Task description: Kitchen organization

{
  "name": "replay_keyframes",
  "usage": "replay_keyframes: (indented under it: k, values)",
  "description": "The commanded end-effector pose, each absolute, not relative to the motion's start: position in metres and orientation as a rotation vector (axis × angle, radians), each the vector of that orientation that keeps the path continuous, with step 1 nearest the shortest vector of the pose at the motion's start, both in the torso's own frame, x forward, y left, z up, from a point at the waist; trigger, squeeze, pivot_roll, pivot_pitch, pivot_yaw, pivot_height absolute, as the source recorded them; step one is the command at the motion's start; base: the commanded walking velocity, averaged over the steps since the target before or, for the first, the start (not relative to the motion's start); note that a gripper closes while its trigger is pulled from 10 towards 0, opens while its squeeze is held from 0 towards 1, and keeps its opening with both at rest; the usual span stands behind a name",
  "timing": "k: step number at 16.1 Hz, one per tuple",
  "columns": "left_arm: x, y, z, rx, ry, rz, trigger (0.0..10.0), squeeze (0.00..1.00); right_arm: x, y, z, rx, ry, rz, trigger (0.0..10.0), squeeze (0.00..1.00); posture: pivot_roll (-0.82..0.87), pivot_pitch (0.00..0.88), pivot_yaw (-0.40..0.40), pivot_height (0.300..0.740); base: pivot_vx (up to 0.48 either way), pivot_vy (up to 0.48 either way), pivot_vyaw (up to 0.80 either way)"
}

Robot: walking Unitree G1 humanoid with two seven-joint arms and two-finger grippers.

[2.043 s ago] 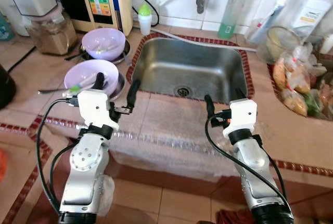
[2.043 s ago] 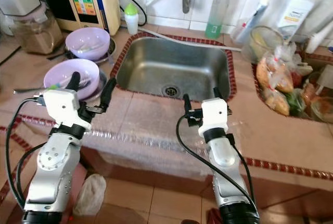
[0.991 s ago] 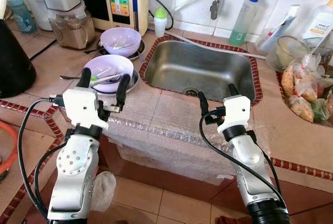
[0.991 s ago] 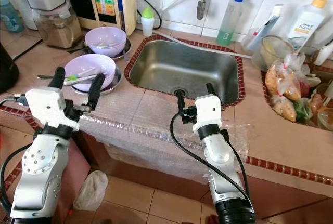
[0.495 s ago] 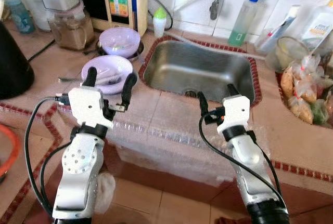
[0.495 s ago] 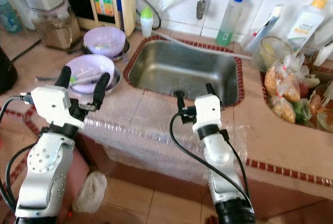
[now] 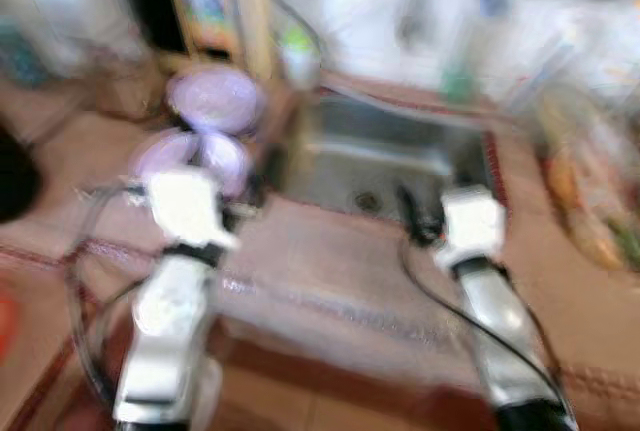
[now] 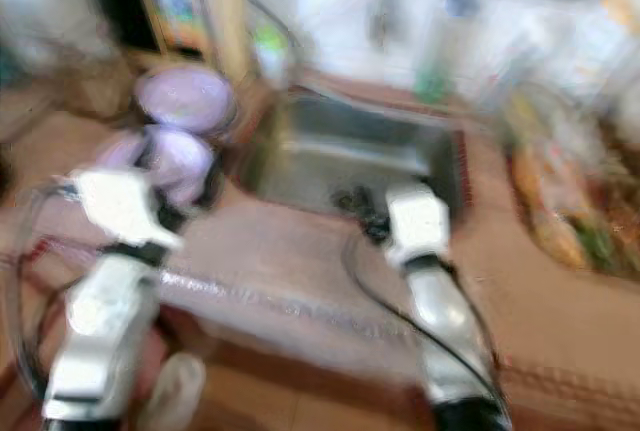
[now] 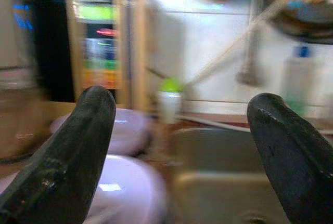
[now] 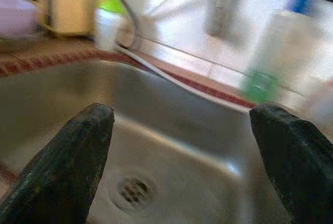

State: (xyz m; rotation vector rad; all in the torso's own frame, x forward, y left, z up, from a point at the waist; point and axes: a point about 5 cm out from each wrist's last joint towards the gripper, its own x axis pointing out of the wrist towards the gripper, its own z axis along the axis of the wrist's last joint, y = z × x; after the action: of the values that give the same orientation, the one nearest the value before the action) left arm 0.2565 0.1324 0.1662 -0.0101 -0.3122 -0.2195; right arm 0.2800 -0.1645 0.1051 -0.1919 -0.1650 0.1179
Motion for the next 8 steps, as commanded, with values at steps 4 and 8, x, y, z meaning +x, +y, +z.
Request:
replay_keyframes:
  k: [4,8]
  values:
    - [0.252,0.144,0.163,0.030,-0.304,-0.186,10.0,0.00,0.284,-0.148,0.110,-0.171,-0.184,0.151,10.0,0.00,0.04,0.000,-0.011,0.740,0.066,0.000,0.00]
    - [0.240,0.150,0.159,0.048,-0.305,-0.187,10.0,0.00,0.286,-0.147,0.107,-0.169,-0.160,0.170,10.0,0.00,0.06,0.000,-0.025,0.740,0.000,0.000,0.00]
